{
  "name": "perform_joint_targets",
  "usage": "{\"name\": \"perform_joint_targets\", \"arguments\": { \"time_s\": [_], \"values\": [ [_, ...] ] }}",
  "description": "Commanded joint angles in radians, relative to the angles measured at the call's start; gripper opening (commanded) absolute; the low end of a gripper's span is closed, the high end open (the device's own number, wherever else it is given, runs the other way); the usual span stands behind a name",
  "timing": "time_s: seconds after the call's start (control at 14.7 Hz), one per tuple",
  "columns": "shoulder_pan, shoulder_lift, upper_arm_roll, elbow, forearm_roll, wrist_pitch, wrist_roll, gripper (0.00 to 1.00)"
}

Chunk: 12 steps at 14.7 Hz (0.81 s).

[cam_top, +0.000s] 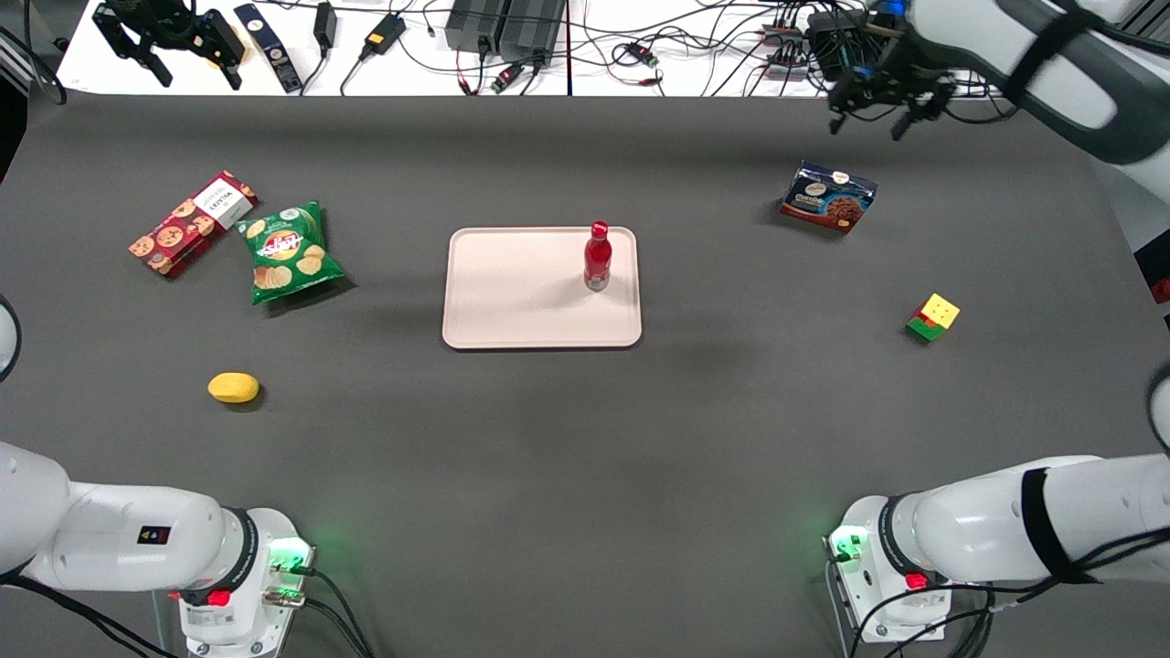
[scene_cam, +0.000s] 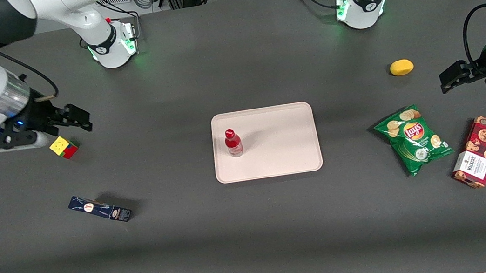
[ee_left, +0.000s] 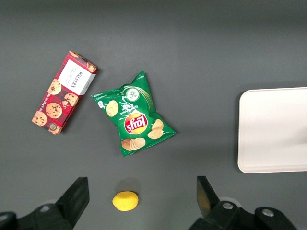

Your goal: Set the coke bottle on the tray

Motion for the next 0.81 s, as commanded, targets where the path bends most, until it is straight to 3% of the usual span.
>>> {"name": "perform_joint_targets", "arguments": {
  "time_s": [0.0,0.2,0.75],
  "values": [
    [0.006,-0.134,-0.057,-0.175,0.013,0.072,-0.080,1.00],
    [0.004,-0.163,-0.084,-0.213,-0.036,0.081,-0.128,1.00],
    [0.006,-0.125,-0.127,-0.129,-0.081,0.073,-0.160,1.00]
  ]
}}
